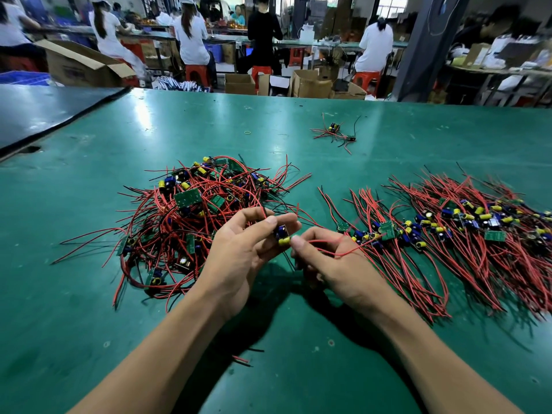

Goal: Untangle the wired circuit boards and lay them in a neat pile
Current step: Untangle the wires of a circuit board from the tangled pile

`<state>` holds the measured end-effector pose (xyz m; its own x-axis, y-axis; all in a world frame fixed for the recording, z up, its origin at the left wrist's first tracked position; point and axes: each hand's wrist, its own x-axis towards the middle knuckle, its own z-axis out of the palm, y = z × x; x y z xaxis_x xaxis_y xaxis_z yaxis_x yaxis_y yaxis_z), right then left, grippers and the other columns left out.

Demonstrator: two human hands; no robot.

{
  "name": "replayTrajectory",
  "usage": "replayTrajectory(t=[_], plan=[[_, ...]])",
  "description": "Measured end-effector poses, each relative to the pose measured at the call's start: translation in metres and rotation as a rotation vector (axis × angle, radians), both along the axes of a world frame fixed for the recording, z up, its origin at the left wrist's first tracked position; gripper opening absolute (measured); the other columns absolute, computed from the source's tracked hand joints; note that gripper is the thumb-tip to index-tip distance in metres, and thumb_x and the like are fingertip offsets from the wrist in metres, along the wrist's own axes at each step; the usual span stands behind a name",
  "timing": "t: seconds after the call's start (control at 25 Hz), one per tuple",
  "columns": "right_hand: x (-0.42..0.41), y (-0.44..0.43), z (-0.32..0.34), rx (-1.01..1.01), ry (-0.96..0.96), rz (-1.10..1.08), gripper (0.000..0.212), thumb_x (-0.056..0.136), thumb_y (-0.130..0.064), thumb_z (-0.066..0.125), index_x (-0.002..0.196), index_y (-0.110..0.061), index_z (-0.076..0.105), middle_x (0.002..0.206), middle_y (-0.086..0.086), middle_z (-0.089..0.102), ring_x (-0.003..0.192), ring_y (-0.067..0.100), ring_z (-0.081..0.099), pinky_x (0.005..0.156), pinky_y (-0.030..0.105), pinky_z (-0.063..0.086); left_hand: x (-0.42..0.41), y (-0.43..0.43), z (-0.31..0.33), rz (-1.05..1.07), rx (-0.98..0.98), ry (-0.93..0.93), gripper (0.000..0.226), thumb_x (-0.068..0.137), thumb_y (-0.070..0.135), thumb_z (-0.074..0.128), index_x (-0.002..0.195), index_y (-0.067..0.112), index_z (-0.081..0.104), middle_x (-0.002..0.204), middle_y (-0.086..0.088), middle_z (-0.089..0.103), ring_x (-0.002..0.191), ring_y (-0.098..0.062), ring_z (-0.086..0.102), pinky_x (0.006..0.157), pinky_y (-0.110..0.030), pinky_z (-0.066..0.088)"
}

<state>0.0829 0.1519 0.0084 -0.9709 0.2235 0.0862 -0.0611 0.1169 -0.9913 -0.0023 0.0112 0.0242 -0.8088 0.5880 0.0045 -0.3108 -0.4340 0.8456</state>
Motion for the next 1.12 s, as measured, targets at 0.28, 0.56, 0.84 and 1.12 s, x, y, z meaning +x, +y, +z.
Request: replayTrajectory(t=[0.28,0.56,0.84,1.12], plan=[[0.001,0.01,0.011,-0.536,-0.002,0.024,0.019,0.079,-0.025,0.073,0.065,-0.021,0.062,0.062,-0.002,0.055,0.049,0.007,0.044,0.044,0.018,0.03,0.001,-0.002,0.003,-0.188,-0.033,-0.073,0.015,0.077,0.01,0.061,0.092,0.012,0.062,0.083,-0.008,0.07,0.074,-0.023,0.069,0.067,-0.03,0.059],[0.012,0.014,0.016,-0.614,-0.055,0.277,0.038,0.054,-0.04,0.095,0.065,-0.015,0.068,0.057,-0.005,0.059,0.05,0.006,0.051,0.048,0.017,0.037,0.012,-0.003,0.003,-0.452,0.062,-0.321,0.017,0.079,0.016,0.062,0.091,0.012,0.073,0.072,-0.013,0.069,0.054,-0.023,0.065,0.055,-0.029,0.056],[0.011,0.02,0.015,-0.507,-0.06,0.241,0.035,0.058,-0.044,0.092,0.063,-0.02,0.067,0.057,-0.007,0.054,0.051,0.006,0.043,0.051,0.022,0.023,0.011,-0.003,-0.003,-0.429,0.092,-0.175,0.018,0.076,0.02,0.068,0.091,0.024,0.078,0.073,0.002,0.066,0.058,-0.013,0.063,0.056,-0.027,0.054],[0.0,0.016,0.012,-0.546,-0.004,-0.018,0.016,0.069,-0.031,0.081,0.076,-0.018,0.075,0.071,-0.001,0.048,0.056,0.007,0.038,0.054,0.024,0.018,0.009,0.0,-0.006,-0.445,0.066,-0.114,0.019,0.075,0.017,0.07,0.092,0.019,0.078,0.075,0.001,0.066,0.06,-0.012,0.06,0.058,-0.025,0.051]])
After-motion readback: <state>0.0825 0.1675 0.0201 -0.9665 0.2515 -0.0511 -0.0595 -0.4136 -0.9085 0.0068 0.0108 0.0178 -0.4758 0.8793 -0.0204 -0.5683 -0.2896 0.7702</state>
